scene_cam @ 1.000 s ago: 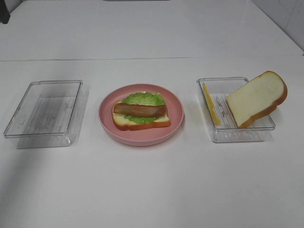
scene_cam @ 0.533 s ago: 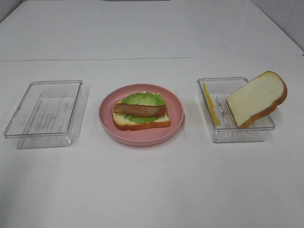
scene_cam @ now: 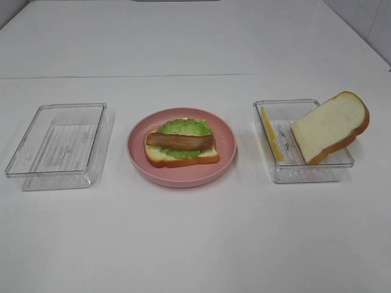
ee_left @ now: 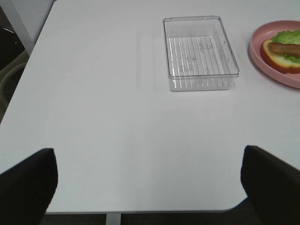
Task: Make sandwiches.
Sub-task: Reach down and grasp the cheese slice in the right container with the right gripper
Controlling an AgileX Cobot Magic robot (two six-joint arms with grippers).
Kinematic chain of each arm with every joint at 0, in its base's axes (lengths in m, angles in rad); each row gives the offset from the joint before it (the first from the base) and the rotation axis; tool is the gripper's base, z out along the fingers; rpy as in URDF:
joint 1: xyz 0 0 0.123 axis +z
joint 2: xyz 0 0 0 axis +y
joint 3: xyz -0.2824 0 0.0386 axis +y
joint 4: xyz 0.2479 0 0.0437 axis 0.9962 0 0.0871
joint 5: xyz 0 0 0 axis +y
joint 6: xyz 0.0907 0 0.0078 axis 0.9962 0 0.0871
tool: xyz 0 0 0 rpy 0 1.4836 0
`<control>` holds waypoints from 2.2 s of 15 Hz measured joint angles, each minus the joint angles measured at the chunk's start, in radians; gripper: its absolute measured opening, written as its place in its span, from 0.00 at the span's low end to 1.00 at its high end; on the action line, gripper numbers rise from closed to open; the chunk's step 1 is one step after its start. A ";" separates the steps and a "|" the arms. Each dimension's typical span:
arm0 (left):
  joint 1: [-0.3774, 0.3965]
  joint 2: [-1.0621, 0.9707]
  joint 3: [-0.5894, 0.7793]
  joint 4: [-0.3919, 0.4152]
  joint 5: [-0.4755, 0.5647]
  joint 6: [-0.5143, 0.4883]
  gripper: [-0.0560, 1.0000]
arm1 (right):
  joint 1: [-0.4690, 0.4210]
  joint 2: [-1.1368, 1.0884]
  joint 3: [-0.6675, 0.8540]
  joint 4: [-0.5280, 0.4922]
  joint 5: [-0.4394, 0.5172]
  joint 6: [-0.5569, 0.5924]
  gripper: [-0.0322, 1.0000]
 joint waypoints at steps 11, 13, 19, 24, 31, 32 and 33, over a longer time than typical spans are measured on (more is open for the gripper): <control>0.000 -0.002 0.078 -0.026 -0.140 -0.019 0.98 | 0.000 0.118 -0.068 -0.001 0.006 0.000 0.80; 0.000 -0.002 0.078 -0.027 -0.140 -0.019 0.98 | 0.000 0.343 -0.196 0.001 0.012 0.000 0.80; 0.000 -0.002 0.078 -0.027 -0.140 -0.019 0.98 | 0.000 0.955 -0.548 0.049 -0.020 0.000 0.80; 0.000 -0.002 0.078 -0.027 -0.140 -0.019 0.98 | 0.000 1.420 -0.843 0.247 -0.022 -0.053 0.79; 0.000 -0.002 0.078 -0.027 -0.140 -0.018 0.98 | 0.177 1.930 -1.097 0.289 -0.074 -0.058 0.79; 0.000 -0.002 0.078 -0.027 -0.140 -0.018 0.98 | 0.181 1.952 -1.106 0.289 -0.077 -0.058 0.79; 0.000 -0.002 0.078 -0.027 -0.140 -0.018 0.98 | 0.187 1.991 -1.120 0.287 -0.082 -0.058 0.79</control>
